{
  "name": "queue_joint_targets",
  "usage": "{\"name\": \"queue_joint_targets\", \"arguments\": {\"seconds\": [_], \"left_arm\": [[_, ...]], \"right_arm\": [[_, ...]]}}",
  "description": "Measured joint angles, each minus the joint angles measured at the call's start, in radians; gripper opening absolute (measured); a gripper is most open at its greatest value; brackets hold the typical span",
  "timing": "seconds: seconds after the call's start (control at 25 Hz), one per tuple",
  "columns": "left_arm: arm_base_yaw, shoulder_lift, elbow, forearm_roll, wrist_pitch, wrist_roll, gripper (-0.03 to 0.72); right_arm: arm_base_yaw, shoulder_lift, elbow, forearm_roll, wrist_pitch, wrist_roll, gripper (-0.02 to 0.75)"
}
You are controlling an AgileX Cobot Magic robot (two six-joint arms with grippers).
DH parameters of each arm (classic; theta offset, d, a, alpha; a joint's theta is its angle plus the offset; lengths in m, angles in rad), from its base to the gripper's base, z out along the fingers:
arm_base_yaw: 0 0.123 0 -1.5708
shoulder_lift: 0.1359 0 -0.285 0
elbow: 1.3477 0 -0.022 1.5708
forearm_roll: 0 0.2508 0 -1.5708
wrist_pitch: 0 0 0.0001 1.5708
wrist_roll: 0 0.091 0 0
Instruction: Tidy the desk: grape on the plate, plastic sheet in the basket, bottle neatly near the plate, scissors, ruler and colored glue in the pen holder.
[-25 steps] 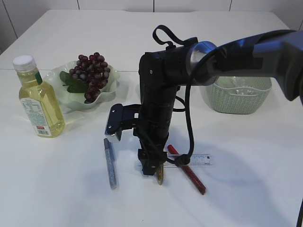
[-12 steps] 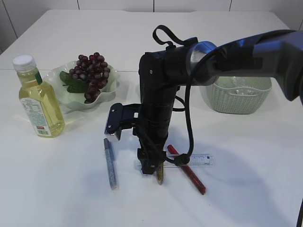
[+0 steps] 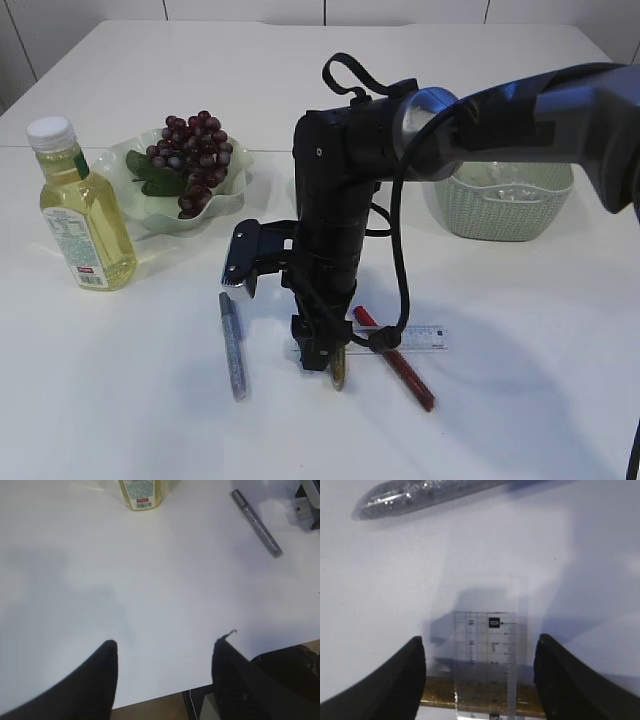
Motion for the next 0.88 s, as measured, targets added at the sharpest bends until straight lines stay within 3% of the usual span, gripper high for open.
{"name": "queue_joint_targets", "arguments": {"seconds": [0.88], "left_arm": [[0.000, 0.000, 0.000, 0.002, 0.000, 0.000, 0.434]], "right_arm": [[0.000, 0.012, -0.026, 0.000, 0.020, 0.002, 0.509]]}}
